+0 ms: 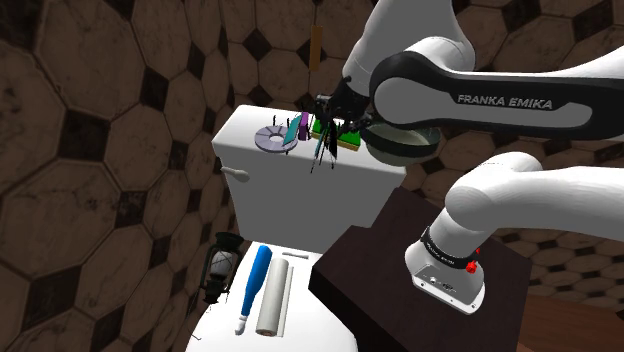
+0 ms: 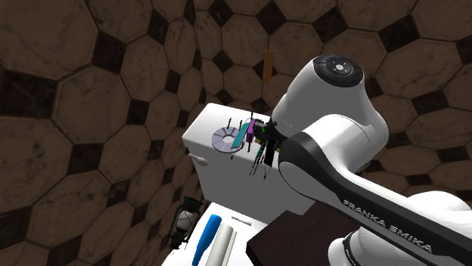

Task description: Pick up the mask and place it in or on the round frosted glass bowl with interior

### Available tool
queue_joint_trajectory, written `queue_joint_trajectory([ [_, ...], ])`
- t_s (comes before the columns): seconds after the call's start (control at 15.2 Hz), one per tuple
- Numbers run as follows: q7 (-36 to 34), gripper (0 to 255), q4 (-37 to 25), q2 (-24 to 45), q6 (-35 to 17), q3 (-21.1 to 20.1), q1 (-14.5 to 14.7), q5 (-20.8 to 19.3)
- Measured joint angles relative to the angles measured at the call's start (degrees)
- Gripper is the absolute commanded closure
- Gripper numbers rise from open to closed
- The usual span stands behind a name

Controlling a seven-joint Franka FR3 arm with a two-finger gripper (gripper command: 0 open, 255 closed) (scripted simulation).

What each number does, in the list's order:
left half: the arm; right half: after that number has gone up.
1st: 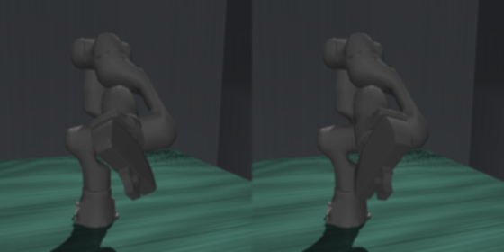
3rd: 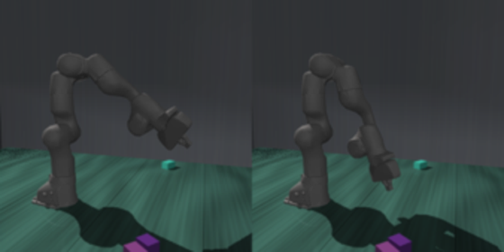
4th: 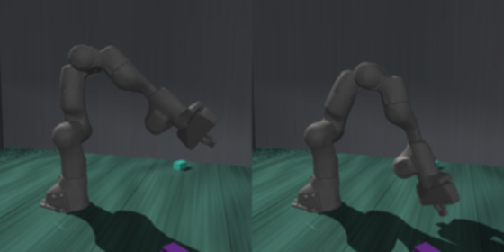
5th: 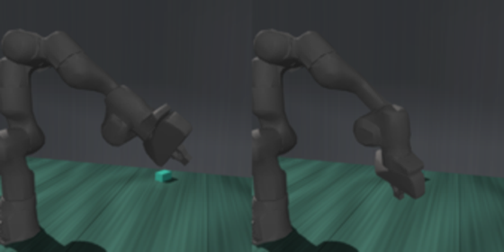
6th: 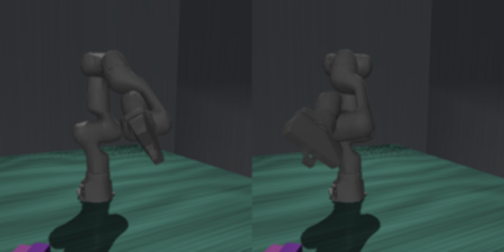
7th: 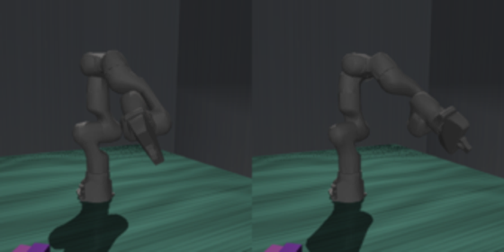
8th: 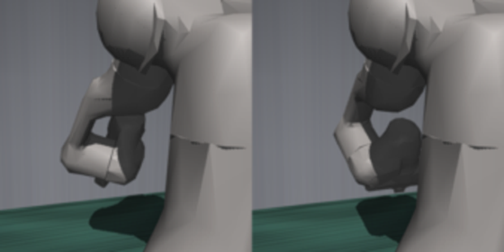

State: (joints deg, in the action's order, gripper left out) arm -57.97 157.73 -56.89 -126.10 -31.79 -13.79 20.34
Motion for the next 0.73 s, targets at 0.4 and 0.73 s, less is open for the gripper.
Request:
queue_joint_trajectory([
  [0.4, 0.0, 255, -0.2, 0.1, 0.0, 0.0, -0.1, 0.0],
  [0.73, 0.1, 255, -1.3, -0.1, 1.5, 0.6, -0.3, -0.5],
])
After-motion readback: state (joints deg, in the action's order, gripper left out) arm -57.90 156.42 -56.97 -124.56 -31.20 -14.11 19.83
